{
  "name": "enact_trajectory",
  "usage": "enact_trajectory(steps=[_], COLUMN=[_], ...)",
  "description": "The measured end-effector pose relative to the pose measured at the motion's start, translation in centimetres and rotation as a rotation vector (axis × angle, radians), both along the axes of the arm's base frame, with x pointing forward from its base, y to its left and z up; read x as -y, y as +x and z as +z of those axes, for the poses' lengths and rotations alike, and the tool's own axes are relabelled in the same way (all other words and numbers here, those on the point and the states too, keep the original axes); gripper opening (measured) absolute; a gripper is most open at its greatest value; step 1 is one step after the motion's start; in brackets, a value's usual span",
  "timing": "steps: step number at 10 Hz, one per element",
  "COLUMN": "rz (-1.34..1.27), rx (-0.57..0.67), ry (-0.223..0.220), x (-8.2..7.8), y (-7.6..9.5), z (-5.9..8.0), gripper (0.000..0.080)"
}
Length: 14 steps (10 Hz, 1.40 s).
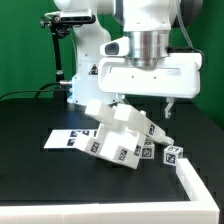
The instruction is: Assemble chair
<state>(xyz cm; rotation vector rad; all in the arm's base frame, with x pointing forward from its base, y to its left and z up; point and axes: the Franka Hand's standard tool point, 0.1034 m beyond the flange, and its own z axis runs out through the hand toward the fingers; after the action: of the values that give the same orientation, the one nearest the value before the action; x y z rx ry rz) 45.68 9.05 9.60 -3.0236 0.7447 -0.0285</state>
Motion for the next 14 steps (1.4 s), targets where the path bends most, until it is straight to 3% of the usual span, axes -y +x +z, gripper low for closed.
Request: enact_trajectory(steps=[2,5,7,8,14], rz=[0.02,0.028,-0.013,0.006,0.147], rx=[0.029,0.04,0.069,0.078,0.086], ry=[-0.008,-0.008,-0.007,-0.01,-0.045], x=[1.0,1.0,-0.3,0.0,5.2], y=[1.0,1.2,1.5,1.7,3.4], z=[0.0,0.2,0.2,0.2,-0.2], gripper=[0.0648,0.0648,0.0648,0.0648,0.0648])
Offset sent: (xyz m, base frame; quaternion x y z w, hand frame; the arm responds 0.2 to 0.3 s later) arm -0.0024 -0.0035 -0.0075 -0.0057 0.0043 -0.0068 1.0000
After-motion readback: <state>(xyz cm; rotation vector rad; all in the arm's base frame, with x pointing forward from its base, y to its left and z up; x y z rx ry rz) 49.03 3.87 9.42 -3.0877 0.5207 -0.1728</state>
